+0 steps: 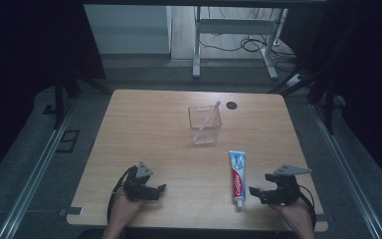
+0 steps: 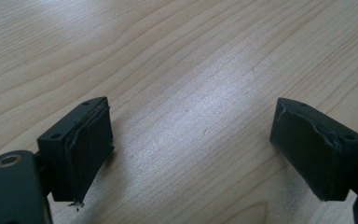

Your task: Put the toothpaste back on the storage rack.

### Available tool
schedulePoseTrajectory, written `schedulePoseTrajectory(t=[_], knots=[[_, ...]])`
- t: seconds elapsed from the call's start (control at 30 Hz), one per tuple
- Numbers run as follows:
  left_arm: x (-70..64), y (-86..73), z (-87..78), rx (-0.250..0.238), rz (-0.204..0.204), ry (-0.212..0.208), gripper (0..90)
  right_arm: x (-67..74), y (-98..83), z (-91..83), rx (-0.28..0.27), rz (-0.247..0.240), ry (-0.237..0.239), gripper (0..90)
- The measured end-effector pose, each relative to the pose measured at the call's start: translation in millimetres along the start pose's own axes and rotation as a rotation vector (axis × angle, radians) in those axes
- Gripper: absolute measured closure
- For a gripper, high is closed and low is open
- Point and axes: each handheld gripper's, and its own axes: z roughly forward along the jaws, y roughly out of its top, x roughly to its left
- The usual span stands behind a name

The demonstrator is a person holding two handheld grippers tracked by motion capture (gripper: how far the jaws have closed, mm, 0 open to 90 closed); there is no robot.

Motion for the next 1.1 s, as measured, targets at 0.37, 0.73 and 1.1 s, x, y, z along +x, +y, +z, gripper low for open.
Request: schedulePoseTrajectory(t=[0.37,0.73,1.1], knots=[[0.0,0.0,0.0,0.0,0.0,0.0,12.9,29.9,18.8,21.7,0.059,-0.11,0.095,71.9],[0.0,0.0,0.0,0.0,0.0,0.0,12.9,46.0,22.7,43.6,0.116,-0.146,0.145,84.8],[0.0,0.0,0.0,0.0,0.0,0.0,12.9,45.3,19.5,49.8,0.152,-0.124,0.118,86.5]])
